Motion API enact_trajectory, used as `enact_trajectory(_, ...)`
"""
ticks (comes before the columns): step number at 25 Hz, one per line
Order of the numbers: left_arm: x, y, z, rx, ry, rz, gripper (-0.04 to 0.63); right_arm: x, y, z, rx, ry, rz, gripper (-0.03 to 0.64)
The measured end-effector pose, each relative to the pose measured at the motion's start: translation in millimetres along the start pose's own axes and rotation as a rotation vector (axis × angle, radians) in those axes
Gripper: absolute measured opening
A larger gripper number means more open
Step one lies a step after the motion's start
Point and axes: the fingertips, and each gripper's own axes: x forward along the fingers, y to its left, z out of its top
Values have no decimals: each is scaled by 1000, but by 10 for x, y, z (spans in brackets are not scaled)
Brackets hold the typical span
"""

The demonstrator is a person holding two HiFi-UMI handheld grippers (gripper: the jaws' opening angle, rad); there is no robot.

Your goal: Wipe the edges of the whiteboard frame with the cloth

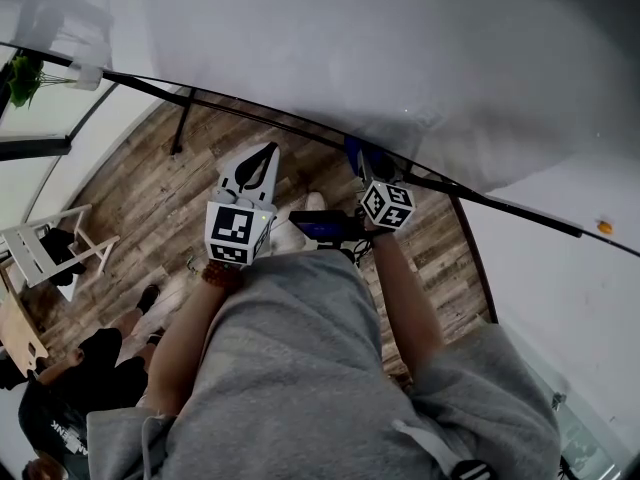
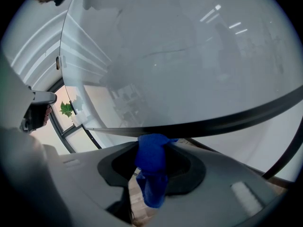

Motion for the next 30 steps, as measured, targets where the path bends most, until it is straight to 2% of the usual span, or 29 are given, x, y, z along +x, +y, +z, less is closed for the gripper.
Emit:
enact_trajectory(8, -108, 338, -56, -18, 6, 13, 11, 180, 271, -57, 5, 15, 0, 158)
enact_trajectory(19, -207, 381, -25, -17, 1, 52, 11, 245, 358, -55, 12, 16, 34, 158)
enact_trajectory(30, -373, 643, -93, -23, 9, 79, 11, 435, 647, -92, 17, 24, 57, 158)
